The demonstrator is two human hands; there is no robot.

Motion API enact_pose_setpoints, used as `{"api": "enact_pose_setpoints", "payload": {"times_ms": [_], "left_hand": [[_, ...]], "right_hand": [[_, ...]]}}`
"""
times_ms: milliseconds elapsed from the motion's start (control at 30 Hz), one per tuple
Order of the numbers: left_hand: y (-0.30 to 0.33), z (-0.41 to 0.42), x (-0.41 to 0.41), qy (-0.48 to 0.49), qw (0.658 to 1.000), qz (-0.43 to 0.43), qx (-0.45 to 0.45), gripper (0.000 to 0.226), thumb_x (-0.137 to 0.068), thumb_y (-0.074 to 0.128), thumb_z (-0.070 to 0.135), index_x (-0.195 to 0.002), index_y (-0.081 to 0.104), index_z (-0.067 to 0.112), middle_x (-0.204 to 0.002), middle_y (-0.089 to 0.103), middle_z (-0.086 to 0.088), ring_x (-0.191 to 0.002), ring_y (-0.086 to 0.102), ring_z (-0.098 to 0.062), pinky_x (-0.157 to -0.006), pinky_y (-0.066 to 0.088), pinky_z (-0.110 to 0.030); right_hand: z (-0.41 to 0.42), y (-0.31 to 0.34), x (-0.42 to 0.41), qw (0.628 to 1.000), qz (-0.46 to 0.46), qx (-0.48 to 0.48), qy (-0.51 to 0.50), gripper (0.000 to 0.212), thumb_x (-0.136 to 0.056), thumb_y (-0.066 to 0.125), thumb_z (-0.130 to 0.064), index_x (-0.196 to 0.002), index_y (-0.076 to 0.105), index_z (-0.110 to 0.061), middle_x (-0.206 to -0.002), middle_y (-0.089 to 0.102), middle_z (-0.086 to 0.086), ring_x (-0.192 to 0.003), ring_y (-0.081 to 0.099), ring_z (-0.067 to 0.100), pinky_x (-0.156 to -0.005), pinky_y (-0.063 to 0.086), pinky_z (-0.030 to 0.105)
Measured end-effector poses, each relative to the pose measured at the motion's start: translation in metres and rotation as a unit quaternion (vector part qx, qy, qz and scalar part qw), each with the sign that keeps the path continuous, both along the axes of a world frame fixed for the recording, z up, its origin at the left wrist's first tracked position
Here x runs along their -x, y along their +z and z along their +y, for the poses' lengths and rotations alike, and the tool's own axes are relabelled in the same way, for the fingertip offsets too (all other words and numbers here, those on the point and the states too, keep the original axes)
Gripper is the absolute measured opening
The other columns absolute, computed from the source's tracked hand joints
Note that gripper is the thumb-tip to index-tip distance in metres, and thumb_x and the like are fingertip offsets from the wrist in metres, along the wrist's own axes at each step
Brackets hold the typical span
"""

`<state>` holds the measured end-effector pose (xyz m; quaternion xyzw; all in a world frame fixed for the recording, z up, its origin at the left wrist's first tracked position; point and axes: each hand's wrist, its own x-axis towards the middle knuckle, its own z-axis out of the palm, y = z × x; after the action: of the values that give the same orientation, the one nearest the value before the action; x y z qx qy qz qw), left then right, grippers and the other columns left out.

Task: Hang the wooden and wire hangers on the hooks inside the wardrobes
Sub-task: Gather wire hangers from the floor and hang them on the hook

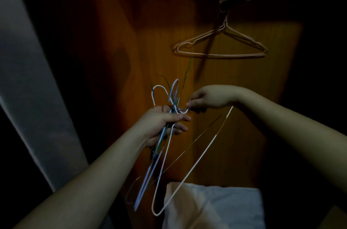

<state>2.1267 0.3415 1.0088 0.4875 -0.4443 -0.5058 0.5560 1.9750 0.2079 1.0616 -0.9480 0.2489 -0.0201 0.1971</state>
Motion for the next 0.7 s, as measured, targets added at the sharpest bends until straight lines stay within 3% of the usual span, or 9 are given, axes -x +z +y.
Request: {"api": "enact_pose_setpoints", "payload": {"times_ms": [67,200,400,500,567,633,700], "left_hand": [[-0.002,-0.002,0.002,-0.005,1.000,-0.009,0.003,0.031,-0.094,0.055,-0.002,-0.122,0.048,-0.012,-0.093,0.074,-0.017,-0.066,0.071,-0.022,-0.057,0.057,-0.024],[-0.004,-0.008,0.001,-0.008,1.000,0.005,-0.009,0.016,-0.095,0.055,0.002,-0.111,0.055,-0.001,-0.094,0.074,-0.017,-0.079,0.073,-0.025,-0.074,0.059,-0.032],[-0.012,-0.012,-0.007,0.017,0.998,-0.049,-0.038,0.007,-0.094,0.061,0.011,-0.100,0.065,0.010,-0.095,0.071,-0.010,-0.088,0.066,-0.019,-0.085,0.056,-0.037],[-0.012,-0.011,-0.004,0.019,0.996,-0.067,-0.053,0.010,-0.092,0.065,0.013,-0.100,0.066,0.008,-0.079,0.065,-0.003,-0.065,0.059,-0.012,-0.065,0.056,-0.026],[-0.012,-0.010,-0.003,0.011,0.994,-0.090,-0.060,0.014,-0.092,0.063,0.014,-0.105,0.064,0.006,-0.065,0.054,0.000,-0.046,0.046,-0.009,-0.042,0.040,-0.019],[-0.012,-0.010,-0.004,-0.007,0.993,-0.095,-0.067,0.017,-0.093,0.061,0.015,-0.106,0.061,0.005,-0.058,0.046,0.002,-0.038,0.035,-0.007,-0.036,0.025,-0.017],[-0.011,-0.010,-0.007,-0.019,0.991,-0.110,-0.074,0.020,-0.094,0.060,0.017,-0.109,0.059,0.003,-0.055,0.041,0.003,-0.035,0.030,-0.007,-0.037,0.021,-0.016]], "right_hand": [[-0.003,0.006,0.001,0.999,0.023,-0.028,0.008,0.024,-0.099,0.049,-0.039,-0.090,0.065,-0.023,-0.082,0.066,-0.004,-0.075,0.060,0.009,-0.081,0.049,0.030],[-0.011,0.008,0.002,0.994,0.024,0.104,0.014,0.025,-0.101,0.045,-0.041,-0.091,0.061,-0.024,-0.087,0.068,-0.003,-0.082,0.063,0.013,-0.080,0.047,0.031],[-0.011,0.009,0.014,0.985,-0.026,0.169,-0.007,0.019,-0.102,0.043,-0.035,-0.095,0.054,-0.022,-0.081,0.052,-0.011,-0.072,0.048,0.002,-0.064,0.035,0.018],[-0.012,0.010,0.016,0.983,-0.023,0.184,-0.018,0.027,-0.096,0.049,-0.047,-0.095,0.057,-0.021,-0.082,0.056,-0.005,-0.071,0.050,0.006,-0.063,0.039,0.025],[-0.011,0.014,0.018,0.976,-0.029,0.212,-0.033,0.026,-0.093,0.052,-0.052,-0.086,0.055,-0.027,-0.077,0.054,-0.008,-0.068,0.049,0.004,-0.060,0.038,0.023],[-0.012,0.017,0.022,0.973,-0.034,0.222,-0.048,0.024,-0.092,0.053,-0.053,-0.082,0.053,-0.031,-0.074,0.053,-0.011,-0.068,0.049,0.003,-0.058,0.036,0.022],[-0.015,0.021,0.025,0.970,-0.031,0.237,-0.054,0.033,-0.089,0.054,-0.056,-0.082,0.060,-0.024,-0.076,0.058,-0.008,-0.070,0.054,0.008,-0.060,0.041,0.023]]}}
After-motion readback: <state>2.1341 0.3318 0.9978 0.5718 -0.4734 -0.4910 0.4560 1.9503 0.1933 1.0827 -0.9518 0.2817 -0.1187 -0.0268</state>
